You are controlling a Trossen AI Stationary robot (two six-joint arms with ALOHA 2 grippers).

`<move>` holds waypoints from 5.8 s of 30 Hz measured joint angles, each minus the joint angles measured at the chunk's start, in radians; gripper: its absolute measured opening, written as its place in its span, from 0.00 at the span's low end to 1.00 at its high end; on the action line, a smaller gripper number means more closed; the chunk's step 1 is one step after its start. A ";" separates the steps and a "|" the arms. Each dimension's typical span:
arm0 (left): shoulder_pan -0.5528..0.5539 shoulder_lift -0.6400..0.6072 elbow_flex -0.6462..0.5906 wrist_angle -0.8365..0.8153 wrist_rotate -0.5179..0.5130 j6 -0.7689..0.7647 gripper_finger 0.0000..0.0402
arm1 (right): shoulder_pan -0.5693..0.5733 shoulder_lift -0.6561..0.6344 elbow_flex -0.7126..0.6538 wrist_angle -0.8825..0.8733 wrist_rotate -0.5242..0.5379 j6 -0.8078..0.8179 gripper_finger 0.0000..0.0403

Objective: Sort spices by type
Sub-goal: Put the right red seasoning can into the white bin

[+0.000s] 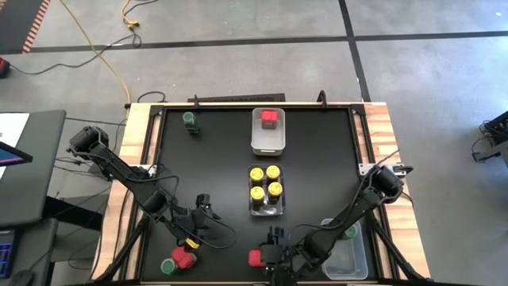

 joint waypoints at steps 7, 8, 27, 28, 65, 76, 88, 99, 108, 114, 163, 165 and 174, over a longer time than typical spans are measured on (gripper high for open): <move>0.000 0.000 0.000 -0.001 0.000 0.000 0.72 | -0.010 0.006 -0.007 -0.012 -0.018 0.000 0.92; 0.000 0.000 0.000 -0.001 0.000 0.000 0.72 | -0.010 0.006 -0.007 -0.010 -0.017 -0.001 0.92; 0.000 0.000 0.000 -0.005 0.000 0.009 0.72 | -0.057 0.023 -0.008 0.016 -0.127 0.000 0.92; 0.000 0.000 0.000 -0.009 0.000 0.008 0.72 | -0.057 0.023 -0.008 0.014 -0.133 0.000 0.92; 0.000 0.000 0.000 -0.019 0.000 0.002 0.72 | -0.063 0.022 0.041 -0.058 -0.140 -0.001 0.61; 0.000 0.000 0.000 -0.019 0.000 0.009 0.72 | -0.062 -0.135 0.071 -0.274 -0.032 -0.001 0.61; 0.062 0.000 0.000 -0.005 0.026 -0.007 0.72 | -0.131 -0.456 0.070 -0.588 0.208 -0.100 0.61; 0.281 -0.037 0.000 0.009 0.107 0.121 0.72 | -0.330 -0.855 -0.314 -0.645 0.258 -0.157 0.61; 0.528 -0.115 0.000 0.012 0.199 0.224 0.72 | -0.753 -1.142 -0.702 -0.112 -0.119 -0.536 0.61; 0.612 -0.116 0.000 0.011 0.199 0.237 0.72 | -1.096 -1.047 -0.723 0.056 -0.548 -0.729 0.61; 0.656 -0.116 0.000 0.000 0.158 0.190 0.72 | -1.286 -0.256 -0.398 0.116 -0.773 -1.126 0.61; 0.655 -0.116 0.000 0.000 0.158 0.188 0.72 | -1.286 -0.255 -0.398 0.115 -0.759 -1.126 0.61; 0.655 -0.116 0.000 0.000 0.159 0.181 0.72 | -1.288 -0.255 -0.398 0.123 -0.728 -1.126 0.61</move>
